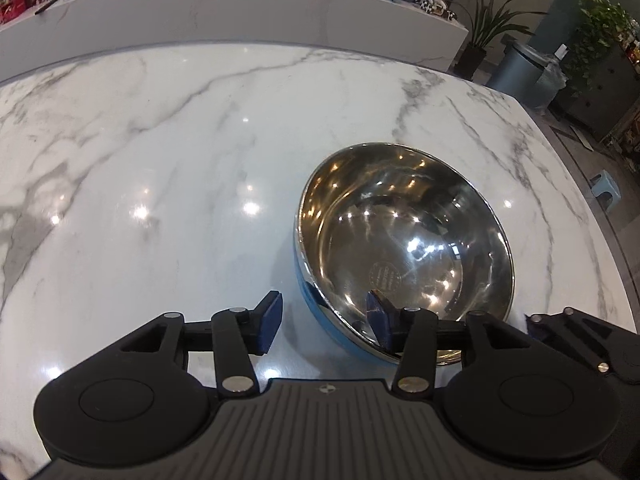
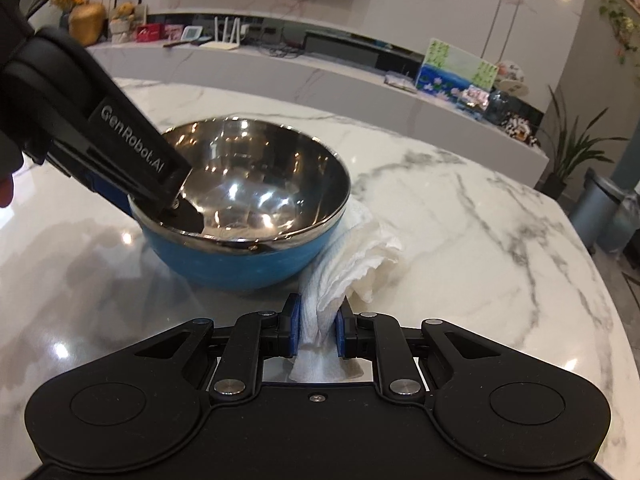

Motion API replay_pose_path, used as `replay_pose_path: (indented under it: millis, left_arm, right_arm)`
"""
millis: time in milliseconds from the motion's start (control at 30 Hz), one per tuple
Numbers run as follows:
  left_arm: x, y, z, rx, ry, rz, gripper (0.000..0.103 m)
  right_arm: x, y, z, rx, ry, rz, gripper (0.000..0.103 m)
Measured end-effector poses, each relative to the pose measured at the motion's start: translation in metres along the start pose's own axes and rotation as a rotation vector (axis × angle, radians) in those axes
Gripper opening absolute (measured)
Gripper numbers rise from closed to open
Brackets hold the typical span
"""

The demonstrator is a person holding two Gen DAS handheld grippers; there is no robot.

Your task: Clean bowl

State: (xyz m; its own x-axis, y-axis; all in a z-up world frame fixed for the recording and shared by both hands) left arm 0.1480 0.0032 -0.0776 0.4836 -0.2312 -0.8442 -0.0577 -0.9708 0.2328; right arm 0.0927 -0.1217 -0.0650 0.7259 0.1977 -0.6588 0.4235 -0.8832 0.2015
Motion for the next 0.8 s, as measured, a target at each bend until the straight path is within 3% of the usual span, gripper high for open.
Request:
replay_pose_path:
  millis: [400,533,767,800]
  left_arm:
    - [-0.001,0.002,-0.010,0.077,0.060,-0.032,0.012]
    - [-0.003,-0.001,-0.014,0.073,0.082,-0.046,0.011]
    - [-0.004,-0.005,-0.013,0.049,0.075,-0.046,0.011]
    - [-0.004,-0.006,-0.012,0.035,0.066,-0.041,0.015]
  right_arm:
    - [-0.014,0.017,-0.013,0.017,0.088,0.081,0.015]
    - [-0.021,0.020,-0.018,0.023,0.126,0.079,0.015]
    - [-0.016,0.006,-0.011,-0.019,0.085,0.039,0.015]
    - [-0.016,0.006,-0.011,-0.020,0.081,0.037,0.015]
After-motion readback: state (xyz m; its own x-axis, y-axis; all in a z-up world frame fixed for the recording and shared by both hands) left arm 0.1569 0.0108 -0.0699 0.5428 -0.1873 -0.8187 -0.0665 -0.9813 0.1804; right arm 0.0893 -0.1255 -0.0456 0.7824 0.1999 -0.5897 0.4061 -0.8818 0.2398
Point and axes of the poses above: each gripper's, at about its wrist camera, not at the fingertips, and x roughly the way its jaws point, y to its right, z to its underside, the point moved 10 cm from there along x, roughly the way its jaws point
